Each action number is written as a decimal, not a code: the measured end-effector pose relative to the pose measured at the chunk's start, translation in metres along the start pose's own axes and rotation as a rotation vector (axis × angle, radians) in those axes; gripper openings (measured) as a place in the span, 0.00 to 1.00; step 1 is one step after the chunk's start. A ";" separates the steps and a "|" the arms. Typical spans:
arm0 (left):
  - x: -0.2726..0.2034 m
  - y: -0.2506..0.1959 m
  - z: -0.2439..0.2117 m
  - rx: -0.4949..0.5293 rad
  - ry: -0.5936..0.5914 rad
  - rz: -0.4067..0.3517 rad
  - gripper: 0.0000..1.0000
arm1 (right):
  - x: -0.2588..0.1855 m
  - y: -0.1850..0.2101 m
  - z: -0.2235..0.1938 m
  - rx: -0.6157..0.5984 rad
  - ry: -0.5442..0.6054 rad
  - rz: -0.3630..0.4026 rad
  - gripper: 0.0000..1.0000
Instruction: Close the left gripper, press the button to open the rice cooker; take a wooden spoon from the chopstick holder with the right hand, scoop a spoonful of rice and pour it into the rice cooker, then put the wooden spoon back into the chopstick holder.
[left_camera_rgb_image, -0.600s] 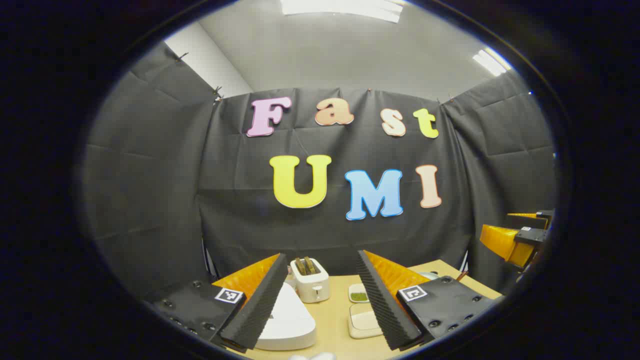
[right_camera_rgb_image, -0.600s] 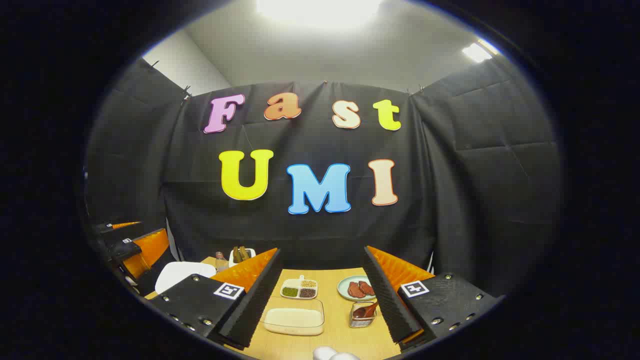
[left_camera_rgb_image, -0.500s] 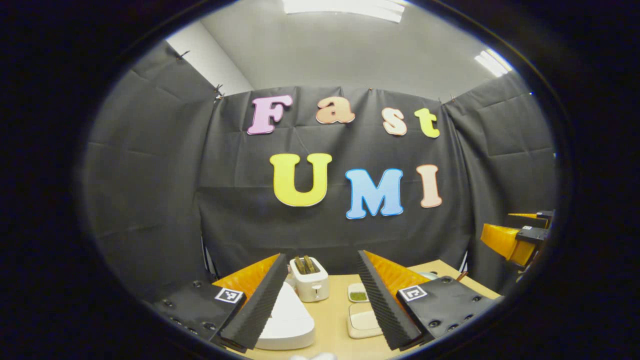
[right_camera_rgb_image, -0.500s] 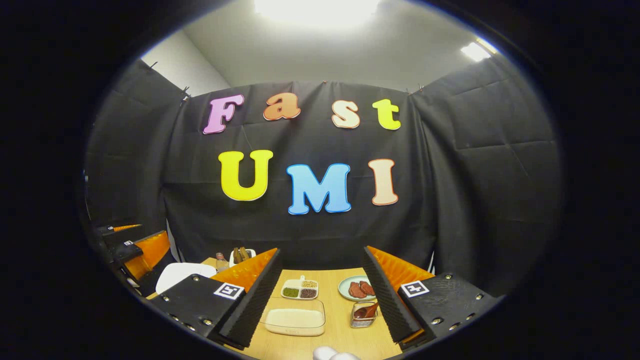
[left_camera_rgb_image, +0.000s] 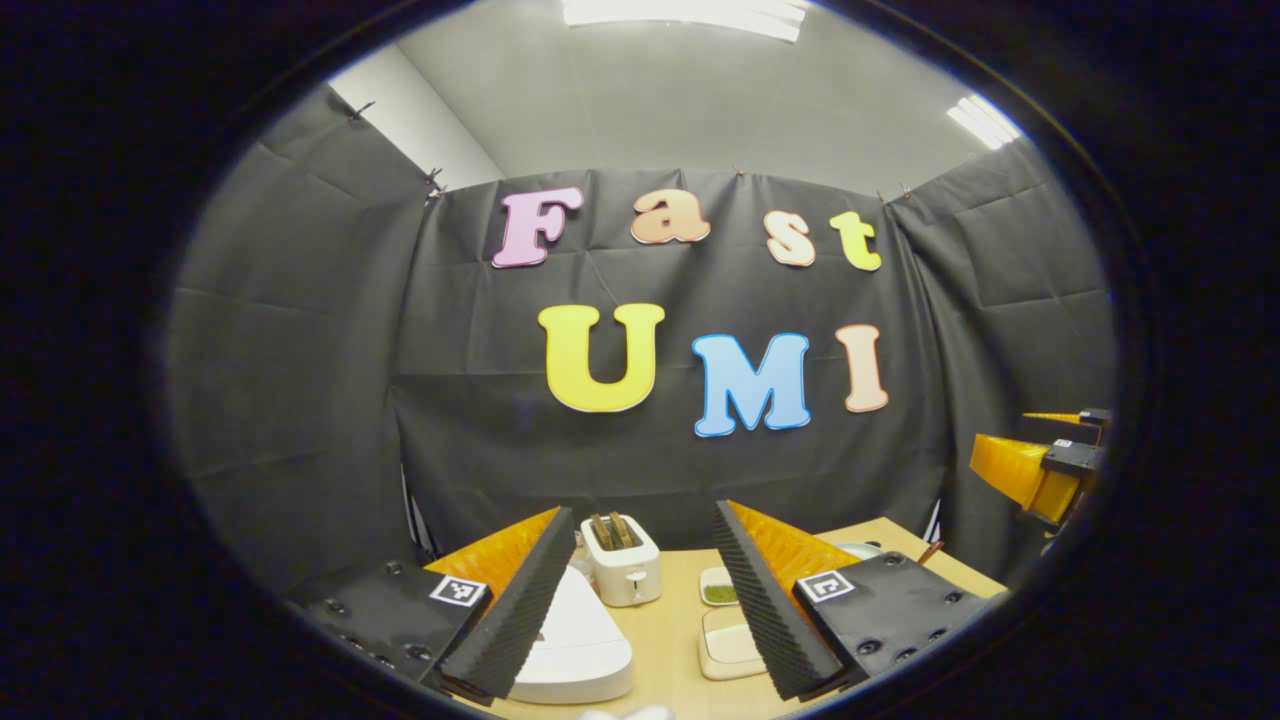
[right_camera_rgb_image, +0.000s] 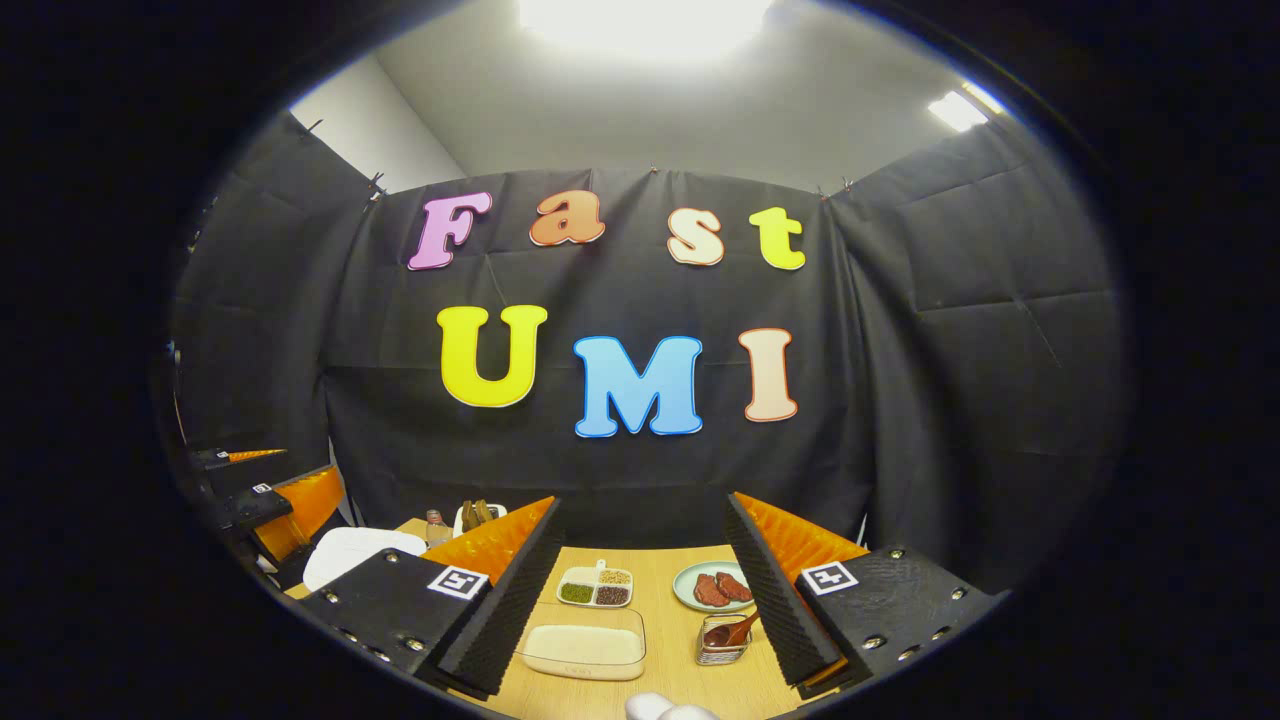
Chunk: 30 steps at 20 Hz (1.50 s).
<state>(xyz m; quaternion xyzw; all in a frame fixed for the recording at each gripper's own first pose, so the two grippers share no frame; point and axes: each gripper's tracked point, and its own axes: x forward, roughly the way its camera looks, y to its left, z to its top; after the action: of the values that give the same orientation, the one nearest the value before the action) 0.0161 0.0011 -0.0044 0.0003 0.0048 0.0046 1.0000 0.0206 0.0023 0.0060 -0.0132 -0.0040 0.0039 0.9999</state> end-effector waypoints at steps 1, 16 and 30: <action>0.001 -0.002 0.001 -0.006 -0.002 -0.004 0.98 | 0.001 -0.003 0.001 -0.001 -0.005 -0.001 0.98; 0.015 0.013 0.003 0.020 -0.015 0.041 0.98 | 0.008 -0.005 -0.014 0.022 0.042 0.010 0.98; 0.047 0.072 -0.049 -0.013 0.091 0.154 0.07 | 0.006 -0.003 -0.026 -0.043 0.088 0.013 0.98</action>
<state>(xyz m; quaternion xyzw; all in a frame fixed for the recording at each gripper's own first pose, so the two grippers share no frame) 0.0624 0.0732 -0.0539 -0.0061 0.0502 0.0813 0.9954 0.0267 -0.0014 -0.0201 -0.0350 0.0402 0.0096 0.9985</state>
